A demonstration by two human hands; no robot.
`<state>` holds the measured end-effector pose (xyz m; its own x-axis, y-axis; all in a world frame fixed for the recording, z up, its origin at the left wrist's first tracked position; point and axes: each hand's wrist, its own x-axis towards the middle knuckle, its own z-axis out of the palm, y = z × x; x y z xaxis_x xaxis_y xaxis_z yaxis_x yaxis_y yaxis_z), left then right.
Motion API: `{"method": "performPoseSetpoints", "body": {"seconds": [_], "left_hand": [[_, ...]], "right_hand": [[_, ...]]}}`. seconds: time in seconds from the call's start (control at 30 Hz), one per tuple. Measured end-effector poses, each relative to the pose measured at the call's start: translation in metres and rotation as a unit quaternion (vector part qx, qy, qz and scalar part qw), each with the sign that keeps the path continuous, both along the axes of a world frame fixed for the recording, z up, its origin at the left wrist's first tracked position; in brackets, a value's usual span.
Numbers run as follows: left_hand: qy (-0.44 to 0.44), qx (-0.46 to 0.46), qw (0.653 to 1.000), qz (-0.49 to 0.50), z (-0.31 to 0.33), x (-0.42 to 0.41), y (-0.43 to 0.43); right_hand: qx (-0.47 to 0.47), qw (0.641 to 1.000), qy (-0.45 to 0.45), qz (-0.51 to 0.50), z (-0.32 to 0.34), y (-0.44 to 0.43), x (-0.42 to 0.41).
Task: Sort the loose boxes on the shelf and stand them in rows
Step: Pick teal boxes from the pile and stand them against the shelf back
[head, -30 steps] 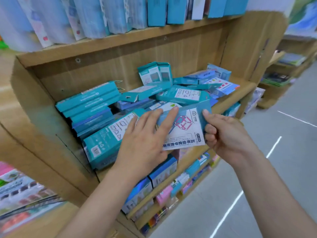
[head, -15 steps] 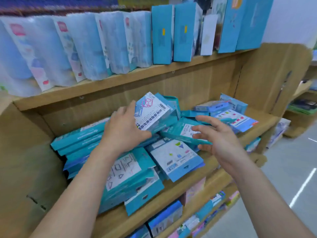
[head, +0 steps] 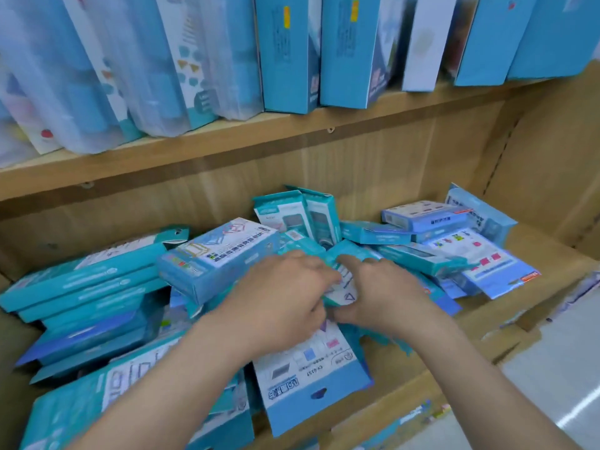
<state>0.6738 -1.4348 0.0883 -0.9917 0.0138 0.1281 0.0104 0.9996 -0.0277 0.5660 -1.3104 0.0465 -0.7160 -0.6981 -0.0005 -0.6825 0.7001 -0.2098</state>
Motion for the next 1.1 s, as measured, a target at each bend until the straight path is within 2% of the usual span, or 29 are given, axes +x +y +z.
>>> {"method": "performPoseSetpoints", "body": {"seconds": [0.1,0.17,0.2,0.3,0.37,0.43,0.53,0.63,0.7,0.8,0.9,1.0,1.1], "left_hand": [[-0.065,0.039,0.997,0.015,-0.005,-0.029,0.009],[-0.069,0.056,0.996,0.029,-0.001,-0.050,0.011],[-0.062,0.054,0.996,0.031,0.001,-0.060,0.011],[0.014,0.059,0.998,0.020,0.005,-0.091,0.014],[0.060,0.052,0.997,-0.004,0.000,-0.113,0.020],[0.052,0.014,0.998,-0.015,-0.012,-0.134,0.026],[0.004,-0.080,0.997,0.000,-0.034,-0.159,0.029],[-0.026,-0.099,0.994,0.046,-0.040,-0.171,0.021],[0.020,-0.087,0.995,0.052,-0.037,-0.173,0.013],[0.145,0.040,0.987,0.052,-0.026,-0.164,0.002],[0.267,0.177,0.946,0.048,-0.014,-0.139,0.008],[0.304,0.302,0.901,0.067,-0.003,-0.120,0.013],[0.287,0.424,0.852,0.105,0.000,-0.114,0.006]], "right_hand": [[-0.136,0.985,-0.105,0.029,0.000,-0.001,-0.003],[-0.163,0.967,-0.188,0.062,0.004,0.007,-0.011],[-0.177,0.962,-0.194,0.071,0.007,0.014,-0.017],[-0.241,0.960,-0.140,0.026,0.019,0.041,-0.042],[-0.241,0.967,-0.079,-0.033,0.020,0.064,-0.063],[-0.177,0.980,-0.042,-0.076,0.012,0.082,-0.084],[-0.076,0.989,-0.080,-0.101,-0.013,0.094,-0.101],[-0.098,0.988,-0.073,-0.093,-0.039,0.096,-0.107],[-0.114,0.989,-0.025,-0.085,-0.049,0.095,-0.105],[-0.145,0.986,0.015,-0.085,-0.053,0.093,-0.103],[-0.194,0.977,-0.009,-0.093,-0.050,0.092,-0.102],[-0.242,0.965,-0.044,-0.094,-0.045,0.090,-0.104],[-0.281,0.951,-0.060,-0.114,-0.047,0.090,-0.106]]}}
